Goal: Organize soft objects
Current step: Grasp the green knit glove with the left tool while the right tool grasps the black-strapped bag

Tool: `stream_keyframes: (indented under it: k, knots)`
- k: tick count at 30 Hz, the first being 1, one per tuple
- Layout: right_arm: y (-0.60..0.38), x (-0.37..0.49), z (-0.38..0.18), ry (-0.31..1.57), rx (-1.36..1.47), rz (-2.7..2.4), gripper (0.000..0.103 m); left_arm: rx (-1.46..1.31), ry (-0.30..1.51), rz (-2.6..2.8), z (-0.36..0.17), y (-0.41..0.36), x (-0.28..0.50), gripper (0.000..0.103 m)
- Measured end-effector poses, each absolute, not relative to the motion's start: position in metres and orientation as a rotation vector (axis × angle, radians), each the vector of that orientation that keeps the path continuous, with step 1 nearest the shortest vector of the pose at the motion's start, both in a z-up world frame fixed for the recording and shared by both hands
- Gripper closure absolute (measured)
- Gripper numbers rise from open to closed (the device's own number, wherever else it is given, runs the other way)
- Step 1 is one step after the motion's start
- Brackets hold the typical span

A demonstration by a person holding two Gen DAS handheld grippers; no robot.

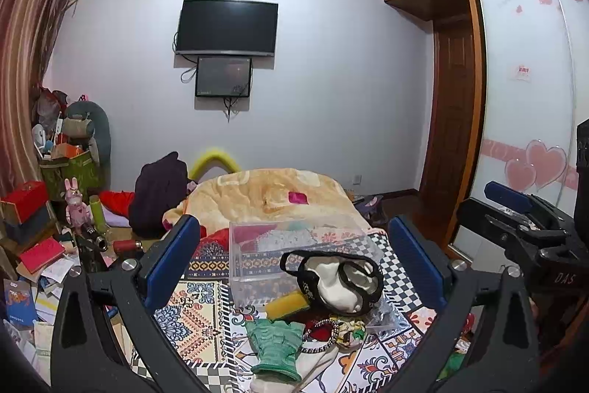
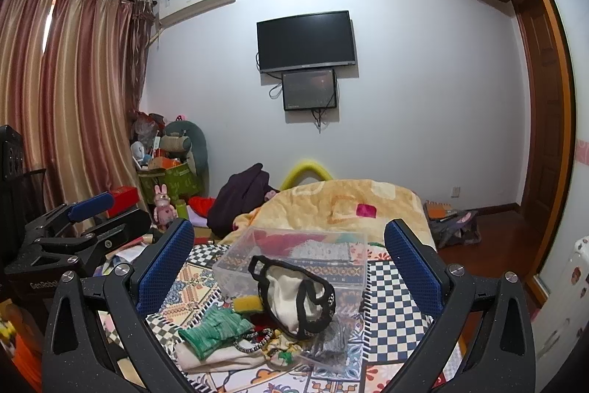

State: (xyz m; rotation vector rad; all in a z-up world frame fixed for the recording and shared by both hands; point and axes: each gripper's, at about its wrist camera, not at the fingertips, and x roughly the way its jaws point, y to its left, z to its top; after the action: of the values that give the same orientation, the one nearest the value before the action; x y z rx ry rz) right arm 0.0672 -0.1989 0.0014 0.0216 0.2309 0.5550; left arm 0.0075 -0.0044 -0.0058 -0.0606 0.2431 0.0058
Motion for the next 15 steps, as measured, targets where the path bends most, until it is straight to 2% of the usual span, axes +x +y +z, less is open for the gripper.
stream_keyframes:
  k: [6, 15]
  knots:
    - [-0.197, 0.086, -0.022, 0.305, 0.021, 0.546, 0.0, -0.068, 0.327, 0.004, -0.029, 0.002, 0.024, 0.0]
    - [-0.194, 0.118, -0.072, 0.471, 0.02, 0.526, 0.0, -0.138, 0.545, 0.019, -0.09, 0.021, 0.064, 0.0]
